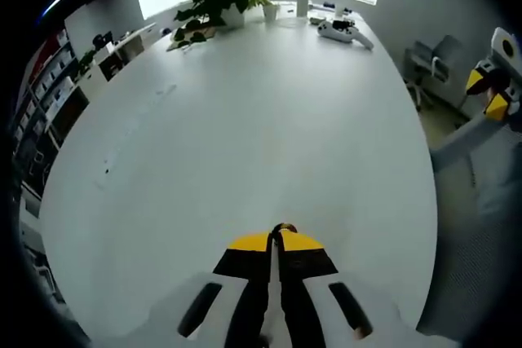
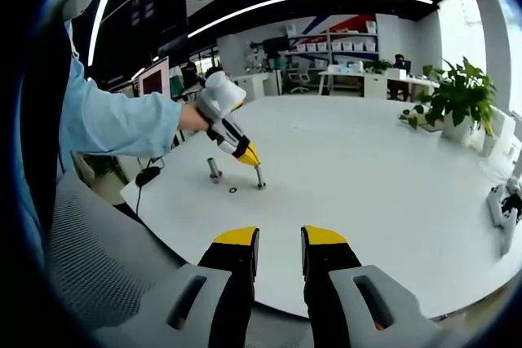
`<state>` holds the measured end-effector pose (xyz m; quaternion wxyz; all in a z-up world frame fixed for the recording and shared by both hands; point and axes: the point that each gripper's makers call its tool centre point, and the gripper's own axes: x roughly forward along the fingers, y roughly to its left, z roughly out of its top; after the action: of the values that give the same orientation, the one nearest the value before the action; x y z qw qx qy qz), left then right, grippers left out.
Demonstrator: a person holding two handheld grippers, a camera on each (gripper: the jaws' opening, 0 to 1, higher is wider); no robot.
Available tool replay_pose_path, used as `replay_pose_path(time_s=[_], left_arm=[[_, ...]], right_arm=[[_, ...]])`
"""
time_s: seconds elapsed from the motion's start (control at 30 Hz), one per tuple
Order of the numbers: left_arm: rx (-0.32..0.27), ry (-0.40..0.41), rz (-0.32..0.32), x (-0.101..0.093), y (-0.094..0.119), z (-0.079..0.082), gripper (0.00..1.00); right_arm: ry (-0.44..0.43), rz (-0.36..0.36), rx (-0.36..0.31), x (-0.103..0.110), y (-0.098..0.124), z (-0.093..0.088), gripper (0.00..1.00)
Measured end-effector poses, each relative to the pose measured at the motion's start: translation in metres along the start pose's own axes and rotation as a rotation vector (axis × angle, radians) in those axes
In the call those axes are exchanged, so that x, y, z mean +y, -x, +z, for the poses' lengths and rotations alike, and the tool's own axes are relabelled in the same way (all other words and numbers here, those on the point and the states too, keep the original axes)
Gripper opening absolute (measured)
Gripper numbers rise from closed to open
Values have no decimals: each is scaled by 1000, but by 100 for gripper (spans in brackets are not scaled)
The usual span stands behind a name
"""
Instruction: Place the washer onto the threaded stud by aligning its center hole with the stud, sliding it down to the base, and recovering from edge contact or off-axis alignment until the washer reaches the visible bottom stop.
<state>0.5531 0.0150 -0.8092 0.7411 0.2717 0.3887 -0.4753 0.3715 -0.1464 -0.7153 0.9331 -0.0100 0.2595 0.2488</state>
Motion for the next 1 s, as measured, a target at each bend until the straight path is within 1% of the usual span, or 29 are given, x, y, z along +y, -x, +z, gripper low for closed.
replay_pose_path(time_s=[0.13, 0.3, 0.4, 0.63, 0.9, 1.0], left_arm=[[11, 14, -14, -1, -2, -1, 0], [7, -1, -10, 0, -1, 1, 1], [7, -10, -3, 1, -1, 2, 4], [3, -10, -7, 1, -2, 3, 4], [-1, -22, -13, -5, 0, 4, 3], [6, -22, -14, -5, 1, 3, 3]], right_arm=[[0, 0, -1, -1, 0, 0, 23], [-2, -1, -3, -2, 1, 0, 23], [-1, 0, -4, -2, 1, -1, 23], [-3, -2, -6, -1, 1, 1, 23], [-3, -2, -7, 0, 0, 2, 23], [-3, -2, -8, 1, -1, 3, 23]])
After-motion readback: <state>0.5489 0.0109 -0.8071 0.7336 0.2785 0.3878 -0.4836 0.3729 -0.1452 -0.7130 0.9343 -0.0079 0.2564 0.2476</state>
